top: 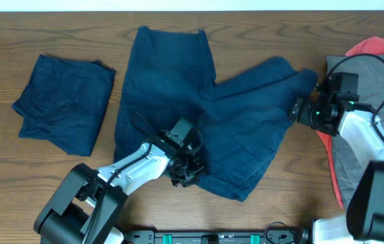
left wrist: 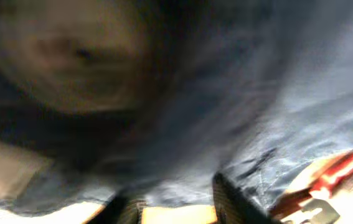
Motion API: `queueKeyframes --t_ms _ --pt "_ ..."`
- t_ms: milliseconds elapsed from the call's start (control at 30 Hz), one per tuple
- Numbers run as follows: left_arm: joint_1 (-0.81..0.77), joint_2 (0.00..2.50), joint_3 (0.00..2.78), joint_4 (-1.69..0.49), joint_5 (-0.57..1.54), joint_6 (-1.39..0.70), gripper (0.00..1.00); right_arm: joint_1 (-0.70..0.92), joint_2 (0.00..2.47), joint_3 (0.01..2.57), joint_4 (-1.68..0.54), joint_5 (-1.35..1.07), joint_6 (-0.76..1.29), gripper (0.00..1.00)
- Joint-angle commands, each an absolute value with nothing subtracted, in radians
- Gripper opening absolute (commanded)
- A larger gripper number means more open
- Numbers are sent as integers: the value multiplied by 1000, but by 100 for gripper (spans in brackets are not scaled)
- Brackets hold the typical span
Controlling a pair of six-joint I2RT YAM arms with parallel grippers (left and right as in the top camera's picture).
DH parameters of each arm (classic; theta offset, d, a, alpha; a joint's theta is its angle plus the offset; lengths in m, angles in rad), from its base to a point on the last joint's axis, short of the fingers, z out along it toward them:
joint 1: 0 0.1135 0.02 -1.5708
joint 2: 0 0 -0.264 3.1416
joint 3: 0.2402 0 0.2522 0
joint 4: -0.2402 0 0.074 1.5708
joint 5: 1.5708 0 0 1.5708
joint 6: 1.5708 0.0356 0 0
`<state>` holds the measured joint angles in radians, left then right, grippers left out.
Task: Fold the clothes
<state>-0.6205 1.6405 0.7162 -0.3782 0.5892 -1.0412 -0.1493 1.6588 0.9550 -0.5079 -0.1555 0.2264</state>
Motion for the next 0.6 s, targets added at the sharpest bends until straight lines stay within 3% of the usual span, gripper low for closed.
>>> queueKeyframes --t_ms 0,167,300,367,467,500,567 --pt "-557 1703 654 -486 462 -933 22 -153 1720 953 -447 -176 232 96" --pt "-423 1703 654 -583 377 -847 15 -148 1802 953 -333 -268 231 95" --pt "-330 1702 654 -583 376 -794 15 -142 1863 953 -248 -326 248 83" --pt "-294 1702 655 -582 376 -782 15 -142 1882 953 -219 -325 270 65" --pt "-242 1702 655 -566 376 -761 15 -144 1890 953 -200 -321 269 9" --pt "-229 1702 655 -558 376 -751 15 -147 1885 955 -203 -322 269 1" --pt "-206 1702 655 -532 375 -728 15 -157 1858 956 -233 -317 268 1"
